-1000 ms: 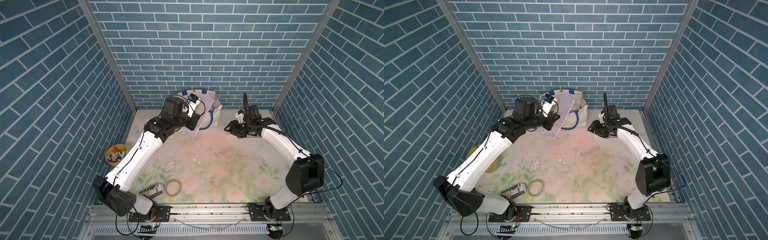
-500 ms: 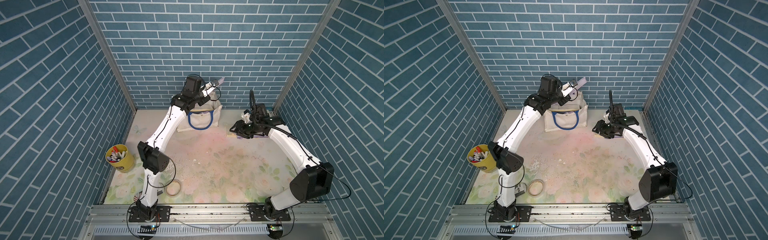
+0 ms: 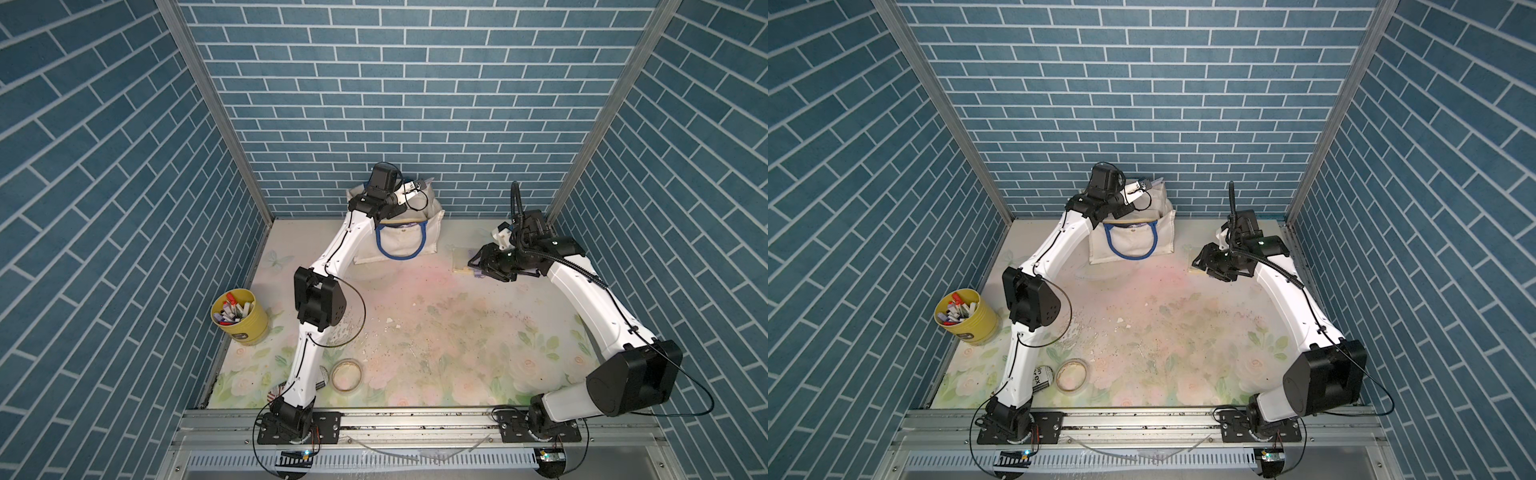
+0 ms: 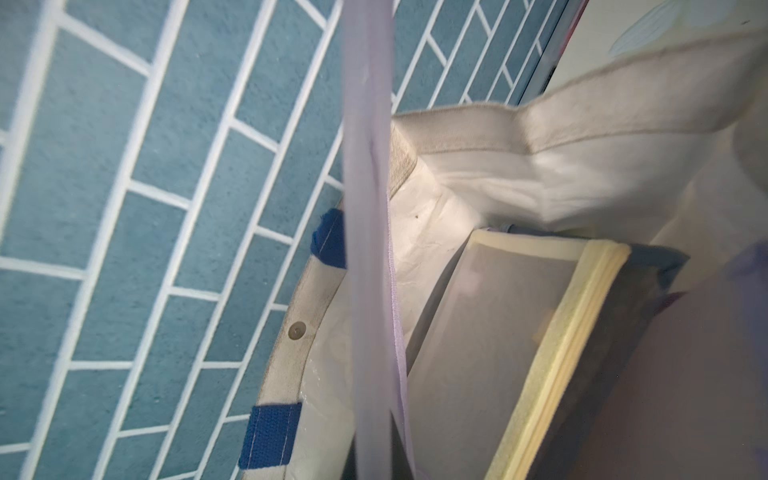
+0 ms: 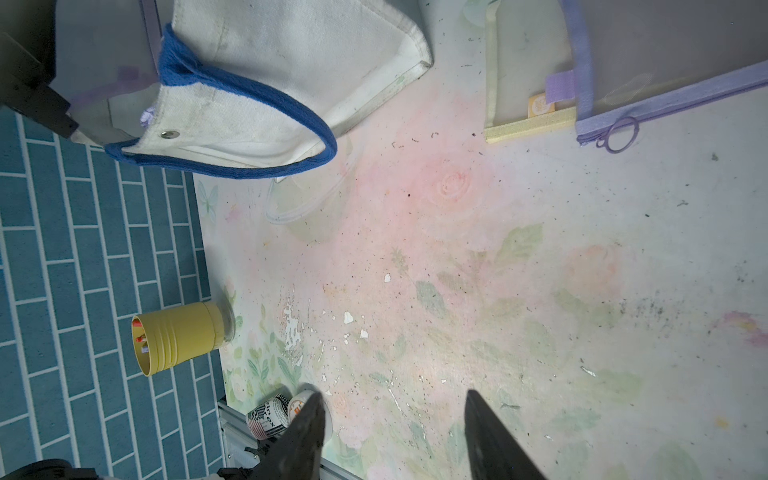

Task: Put the pencil pouch into the canvas bag
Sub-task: Place the pencil pouch in the canvas bag.

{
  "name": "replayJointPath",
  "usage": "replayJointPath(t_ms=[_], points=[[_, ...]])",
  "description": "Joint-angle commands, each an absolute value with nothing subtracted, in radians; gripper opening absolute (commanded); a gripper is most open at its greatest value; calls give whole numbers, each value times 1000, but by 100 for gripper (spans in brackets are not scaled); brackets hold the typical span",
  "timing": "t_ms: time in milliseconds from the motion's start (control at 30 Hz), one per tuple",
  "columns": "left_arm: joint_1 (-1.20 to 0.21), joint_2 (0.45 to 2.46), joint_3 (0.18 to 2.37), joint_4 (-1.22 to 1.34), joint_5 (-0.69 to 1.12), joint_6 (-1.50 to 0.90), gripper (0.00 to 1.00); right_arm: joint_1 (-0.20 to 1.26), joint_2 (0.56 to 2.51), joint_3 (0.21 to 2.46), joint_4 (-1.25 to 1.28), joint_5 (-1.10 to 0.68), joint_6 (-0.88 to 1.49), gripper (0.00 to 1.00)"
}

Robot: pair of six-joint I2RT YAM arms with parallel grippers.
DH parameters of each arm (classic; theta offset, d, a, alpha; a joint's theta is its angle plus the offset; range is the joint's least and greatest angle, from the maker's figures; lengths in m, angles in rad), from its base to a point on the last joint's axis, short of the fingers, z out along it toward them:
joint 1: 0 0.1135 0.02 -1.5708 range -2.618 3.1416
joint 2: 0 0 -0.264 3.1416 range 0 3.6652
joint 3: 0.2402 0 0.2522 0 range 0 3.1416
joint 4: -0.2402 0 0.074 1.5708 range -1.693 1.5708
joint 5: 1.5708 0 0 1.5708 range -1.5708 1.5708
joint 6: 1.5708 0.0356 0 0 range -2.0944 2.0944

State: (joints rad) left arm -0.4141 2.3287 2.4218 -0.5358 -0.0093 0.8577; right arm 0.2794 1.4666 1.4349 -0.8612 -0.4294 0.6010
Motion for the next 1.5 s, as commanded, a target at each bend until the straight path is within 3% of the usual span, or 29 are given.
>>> replayJointPath(t_ms=[0,200,333,500,733,967,1233,1467], points=[[-398,2318,2371,-495,15,867,1,272,1473,1422,-881,-420,585,54],[-391,2306,2308,-466,36,834,12,262,1473,1431,-885,-411,588,54],[-388,2284,2306,-467,44,798,47,245,1471,1425,-879,-396,580,54],[-387,2218,2284,-454,44,701,69,201,1509,1430,-843,-382,578,54],[-394,1997,2100,-428,91,569,77,152,1636,1465,-738,-347,575,54],[-456,1555,1551,-281,79,190,99,104,1887,1598,-654,-333,559,53],[-478,1181,1173,-309,165,-151,99,76,2104,1746,-636,-291,543,53],[-482,1123,1120,-389,220,-230,99,76,2232,1747,-606,-285,560,53]])
